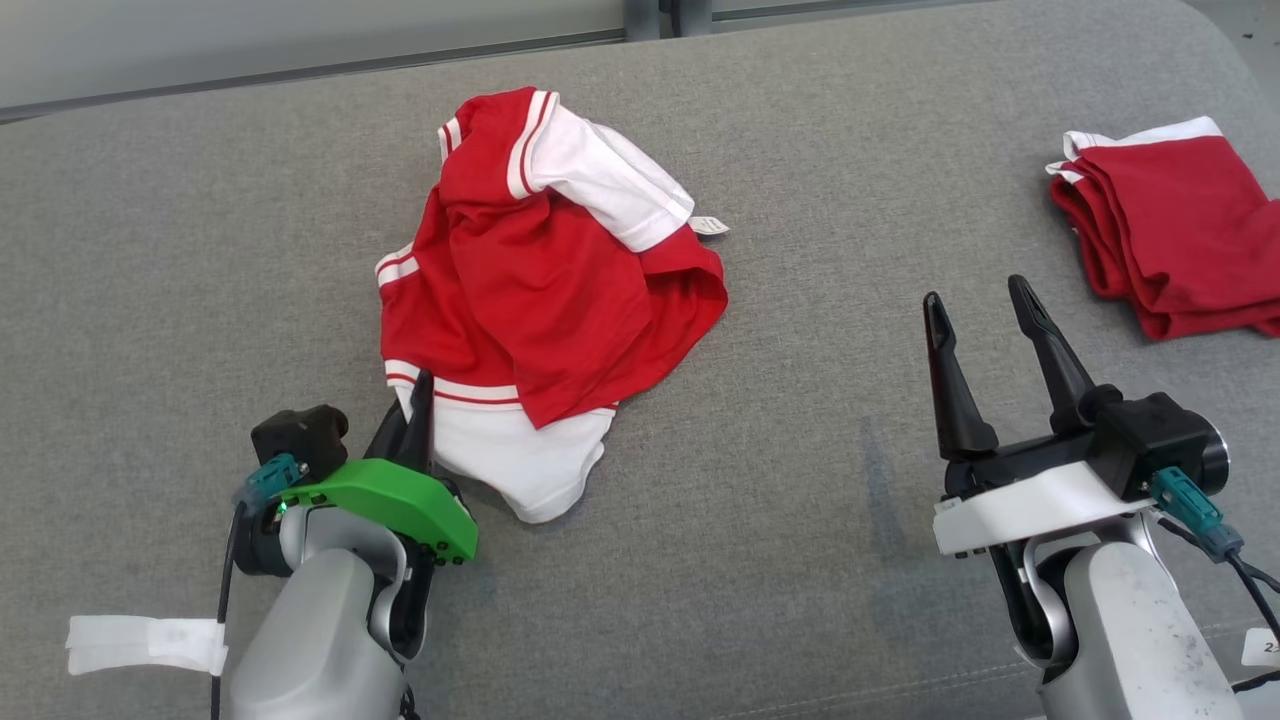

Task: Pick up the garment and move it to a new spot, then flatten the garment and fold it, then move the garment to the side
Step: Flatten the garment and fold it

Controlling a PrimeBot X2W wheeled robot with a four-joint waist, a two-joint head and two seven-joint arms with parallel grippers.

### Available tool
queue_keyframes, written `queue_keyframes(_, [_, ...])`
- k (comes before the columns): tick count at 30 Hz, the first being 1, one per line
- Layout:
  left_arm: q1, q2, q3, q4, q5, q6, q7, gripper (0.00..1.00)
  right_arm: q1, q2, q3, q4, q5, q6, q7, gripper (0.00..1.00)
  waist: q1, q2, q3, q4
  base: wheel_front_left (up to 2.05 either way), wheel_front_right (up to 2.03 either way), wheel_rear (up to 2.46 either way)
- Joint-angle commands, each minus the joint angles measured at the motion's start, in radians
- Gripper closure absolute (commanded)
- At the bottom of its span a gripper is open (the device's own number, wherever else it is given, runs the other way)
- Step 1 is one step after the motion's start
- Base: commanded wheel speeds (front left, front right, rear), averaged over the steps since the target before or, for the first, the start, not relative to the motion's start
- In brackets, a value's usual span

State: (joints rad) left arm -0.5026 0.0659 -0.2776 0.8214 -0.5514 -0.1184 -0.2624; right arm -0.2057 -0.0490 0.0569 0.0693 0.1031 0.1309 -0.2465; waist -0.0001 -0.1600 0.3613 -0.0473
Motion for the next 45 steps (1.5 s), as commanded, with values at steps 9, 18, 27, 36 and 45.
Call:
queue_keyframes(9, [0.115,0.013,-0.006,-0.237,0.093,-0.002,-0.003,1.00,0.022,-0.003,0.000,0.005,0.006,0.000,-0.005,0.00,0.0001,0.0001,-0.022,0.028,0.00,0.00,0.00])
queue_keyframes(18, [0.173,0.054,-0.007,-0.499,0.106,0.075,0.102,1.00,0.022,-0.003,0.014,0.008,0.006,0.000,-0.007,0.00,0.0001,0.0001,-0.015,0.003,0.00,0.00,0.00])
queue_keyframes(27, [0.053,0.104,0.052,-0.308,0.090,0.091,0.089,1.00,-0.010,-0.003,0.031,0.013,0.006,0.000,-0.006,0.00,0.0001,0.0001,0.026,-0.047,0.00,0.00,0.00])
queue_keyframes(36, [-0.085,0.135,0.097,-0.040,0.083,0.115,0.046,1.00,-0.046,-0.003,0.059,0.035,0.011,0.000,-0.008,0.00,0.0001,0.0001,0.070,-0.086,0.00,0.00,0.00])
queue_keyframes(45, [-0.099,0.097,0.108,0.037,0.092,0.081,-0.002,0.00,-0.057,-0.003,0.069,0.074,0.004,0.000,-0.010,0.00,0.0001,0.0001,0.057,-0.040,0.00,0.00,0.00])
